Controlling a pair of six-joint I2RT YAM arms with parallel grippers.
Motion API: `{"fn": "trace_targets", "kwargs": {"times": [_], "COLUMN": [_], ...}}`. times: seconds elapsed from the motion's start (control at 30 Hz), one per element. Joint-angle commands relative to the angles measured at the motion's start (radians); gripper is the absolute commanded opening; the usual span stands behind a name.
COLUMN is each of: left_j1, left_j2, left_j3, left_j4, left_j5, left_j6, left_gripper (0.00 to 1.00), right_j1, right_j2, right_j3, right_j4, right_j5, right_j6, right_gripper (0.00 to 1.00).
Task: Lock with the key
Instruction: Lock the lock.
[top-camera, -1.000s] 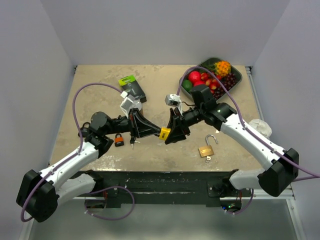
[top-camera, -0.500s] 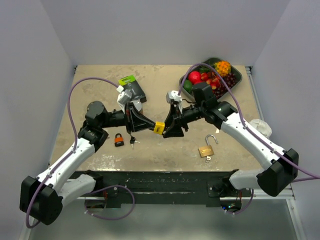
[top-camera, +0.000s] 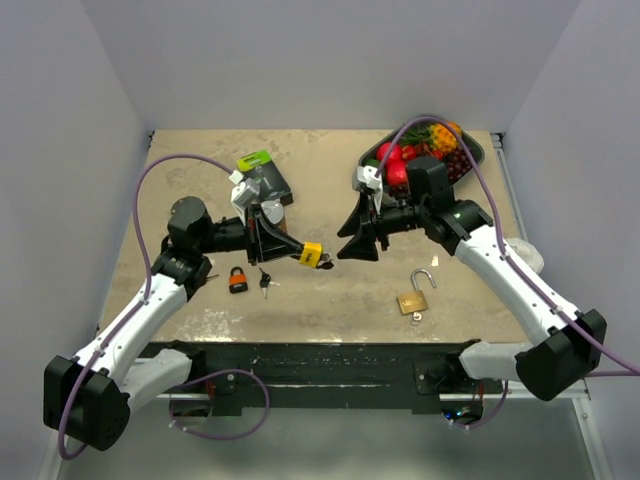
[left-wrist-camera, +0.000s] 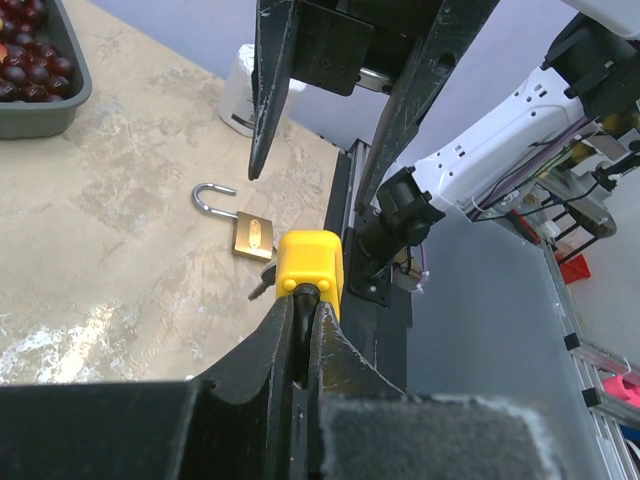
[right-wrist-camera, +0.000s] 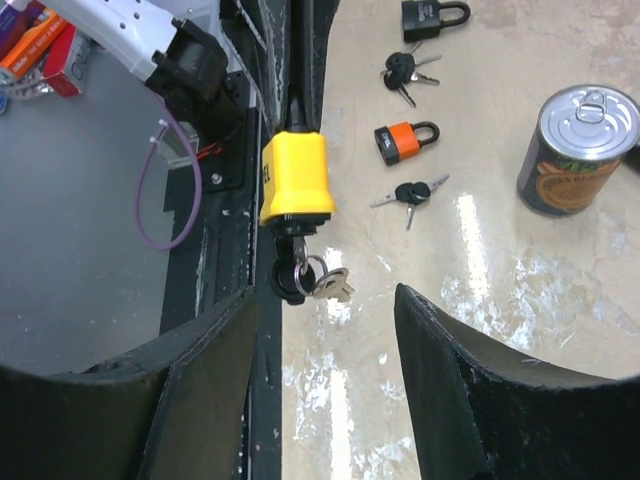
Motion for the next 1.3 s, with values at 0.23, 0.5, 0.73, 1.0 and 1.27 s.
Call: {"fn": "trace_targets", "kwargs": {"times": [0.23,0.5,0.73,1.0,1.27], "left_j1": [0.001,0.001,0.002,0.138,0.232], "left_j2": [-0.014,-0.016,-0.014,-0.003,0.023], "left_j3": [0.046,0.052,0.069,0.098,0.155], "left_j4": [0.106,0.1,0.051,0.033,-0.034], "left_j5": [0.026,0.027,0.029,0.064,0.103], "left_j6": [-0.043,-0.036,0.011,0.03,0.095], "left_gripper": [0.0,0.0,0.0,0.0,0.0], "right_j1": [0.117,0.119,0.114,-0.01,-0.041], "right_j2": [0.035,0.029,0.01,-0.029,0.061], "right_j3": [-0.015,-0.046,-0.066,-0.168,-0.291], "right_j4": [0.137,0.104,0.087,0.025,0.139], "right_j5": [0.055,0.109,0.107,0.055,0.102], "right_j6": [0.08,0.047,0.029,0.054,0.213], "right_gripper": [0.52,0.35,0.0,0.0,0.0]}}
